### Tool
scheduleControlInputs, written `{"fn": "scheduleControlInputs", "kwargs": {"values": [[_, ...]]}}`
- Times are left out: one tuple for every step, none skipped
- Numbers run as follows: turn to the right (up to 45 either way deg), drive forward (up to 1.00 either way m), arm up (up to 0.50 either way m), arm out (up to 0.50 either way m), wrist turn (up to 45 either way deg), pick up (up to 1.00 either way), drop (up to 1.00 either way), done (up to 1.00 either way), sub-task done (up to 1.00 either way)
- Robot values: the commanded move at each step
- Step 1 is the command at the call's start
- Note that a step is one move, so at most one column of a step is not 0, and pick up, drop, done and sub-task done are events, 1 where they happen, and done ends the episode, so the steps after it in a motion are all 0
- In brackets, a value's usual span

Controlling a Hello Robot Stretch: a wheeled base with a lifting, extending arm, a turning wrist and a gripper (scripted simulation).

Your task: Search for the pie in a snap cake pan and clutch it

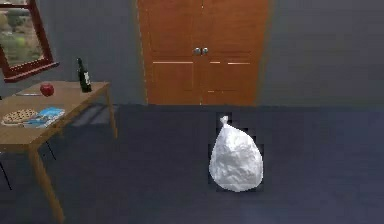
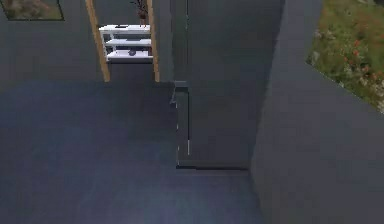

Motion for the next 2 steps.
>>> {"fn": "scheduleControlInputs", "kwargs": {"values": [[-45.0,0.00,0.00,0.00,0.0,0.00,0.00,0.00,0.00],[-42.0,0.00,0.00,0.00,0.0,0.00,0.00,0.00,0.00]]}}
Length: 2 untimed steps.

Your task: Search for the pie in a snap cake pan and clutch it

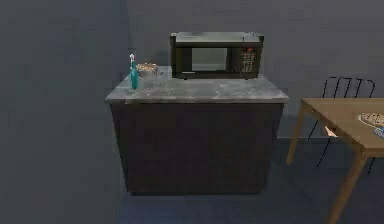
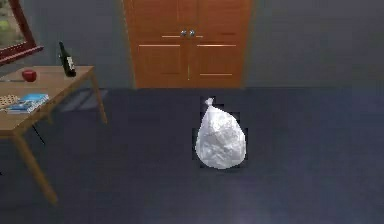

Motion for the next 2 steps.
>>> {"fn": "scheduleControlInputs", "kwargs": {"values": [[0.0,0.70,0.00,0.00,0.0,0.00,0.00,0.00,0.00],[-45.0,0.00,0.00,0.00,0.0,0.00,0.00,0.00,0.00]]}}
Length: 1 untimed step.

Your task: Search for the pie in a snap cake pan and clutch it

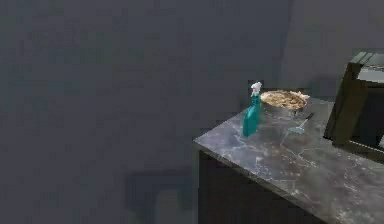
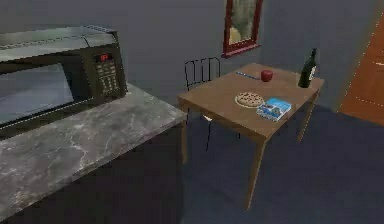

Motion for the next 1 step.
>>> {"fn": "scheduleControlInputs", "kwargs": {"values": [[-45.0,0.00,0.00,0.00,0.0,0.00,0.00,0.00,0.00]]}}
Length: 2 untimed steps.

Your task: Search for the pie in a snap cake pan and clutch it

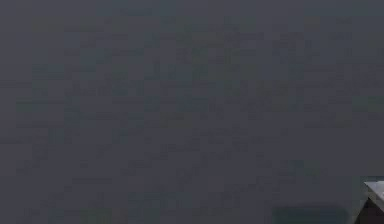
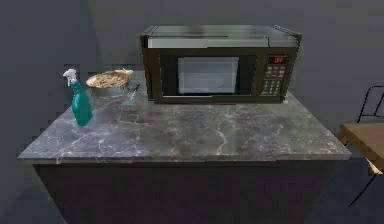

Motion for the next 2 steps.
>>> {"fn": "scheduleControlInputs", "kwargs": {"values": [[-18.0,0.00,0.00,0.00,0.0,0.00,0.00,0.00,0.00],[45.0,0.00,0.00,0.00,0.0,0.00,0.00,0.00,0.00]]}}
